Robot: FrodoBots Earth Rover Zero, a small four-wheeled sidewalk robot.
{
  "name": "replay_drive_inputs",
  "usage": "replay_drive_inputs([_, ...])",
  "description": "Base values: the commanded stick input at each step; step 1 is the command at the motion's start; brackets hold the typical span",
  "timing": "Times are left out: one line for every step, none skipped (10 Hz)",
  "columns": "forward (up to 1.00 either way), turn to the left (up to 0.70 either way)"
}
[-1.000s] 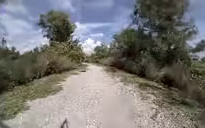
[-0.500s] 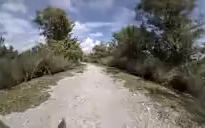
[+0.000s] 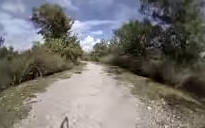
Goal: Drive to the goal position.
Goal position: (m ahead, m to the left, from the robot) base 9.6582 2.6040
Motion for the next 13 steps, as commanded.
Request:
replay_drive_inputs([0.85,0.0])
replay_drive_inputs([0.85,0.0])
replay_drive_inputs([0.85,0.0])
replay_drive_inputs([0.85,0.0])
replay_drive_inputs([0.85,0.0])
replay_drive_inputs([0.85,0.0])
replay_drive_inputs([0.85,0.0])
replay_drive_inputs([0.85,0.0])
replay_drive_inputs([0.85,0.0])
replay_drive_inputs([0.85,0.0])
replay_drive_inputs([0.85,0.0])
replay_drive_inputs([0.85,0.0])
replay_drive_inputs([0.85,0.0])
